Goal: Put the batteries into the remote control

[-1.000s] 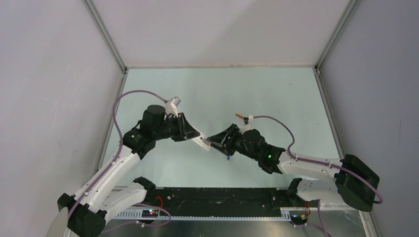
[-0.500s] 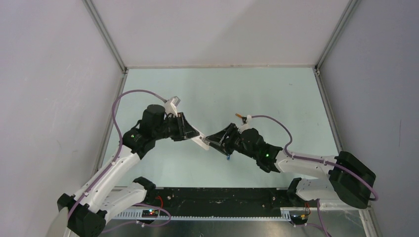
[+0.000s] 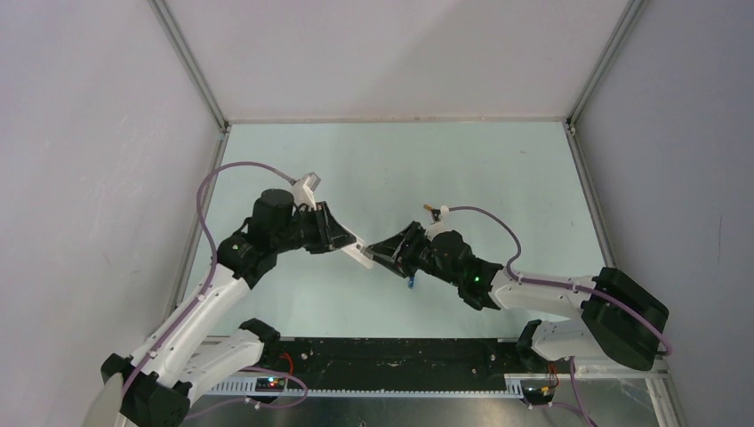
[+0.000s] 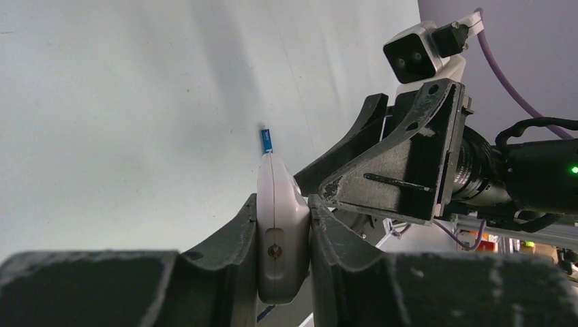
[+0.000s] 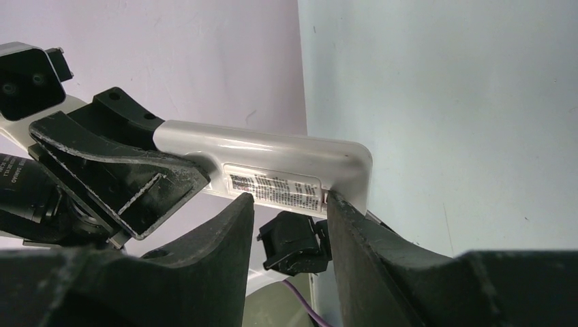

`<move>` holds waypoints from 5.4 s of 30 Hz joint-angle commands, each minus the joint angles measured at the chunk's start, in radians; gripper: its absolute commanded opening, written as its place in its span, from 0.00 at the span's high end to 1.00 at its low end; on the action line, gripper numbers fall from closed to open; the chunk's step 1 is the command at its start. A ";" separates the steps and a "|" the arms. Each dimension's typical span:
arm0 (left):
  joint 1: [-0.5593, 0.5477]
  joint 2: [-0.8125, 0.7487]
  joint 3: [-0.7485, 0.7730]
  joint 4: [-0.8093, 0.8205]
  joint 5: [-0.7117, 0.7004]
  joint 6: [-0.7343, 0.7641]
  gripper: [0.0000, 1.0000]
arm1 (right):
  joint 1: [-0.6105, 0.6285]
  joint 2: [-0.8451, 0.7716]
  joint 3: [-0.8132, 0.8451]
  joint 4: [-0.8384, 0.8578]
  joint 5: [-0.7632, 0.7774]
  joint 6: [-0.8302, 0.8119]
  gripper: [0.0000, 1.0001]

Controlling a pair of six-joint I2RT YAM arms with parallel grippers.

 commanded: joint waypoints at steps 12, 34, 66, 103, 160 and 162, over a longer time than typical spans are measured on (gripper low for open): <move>-0.008 -0.022 0.068 0.045 0.073 -0.045 1.00 | 0.031 0.033 0.008 0.405 -0.079 0.013 0.55; -0.007 -0.023 0.044 0.046 0.088 -0.048 1.00 | 0.039 0.050 -0.006 0.555 -0.052 -0.011 0.57; -0.011 0.023 -0.037 0.005 -0.016 0.036 1.00 | 0.013 0.161 0.013 0.733 -0.046 0.084 0.60; -0.029 0.087 -0.021 -0.090 -0.194 0.145 1.00 | -0.009 0.172 0.049 0.651 -0.053 0.087 0.71; -0.027 0.075 0.069 -0.088 -0.180 0.105 1.00 | -1.004 -0.428 0.049 -1.734 0.463 0.030 0.22; -0.027 0.080 0.084 -0.090 -0.181 0.099 1.00 | -1.058 -0.473 0.010 -1.690 0.435 -0.009 0.23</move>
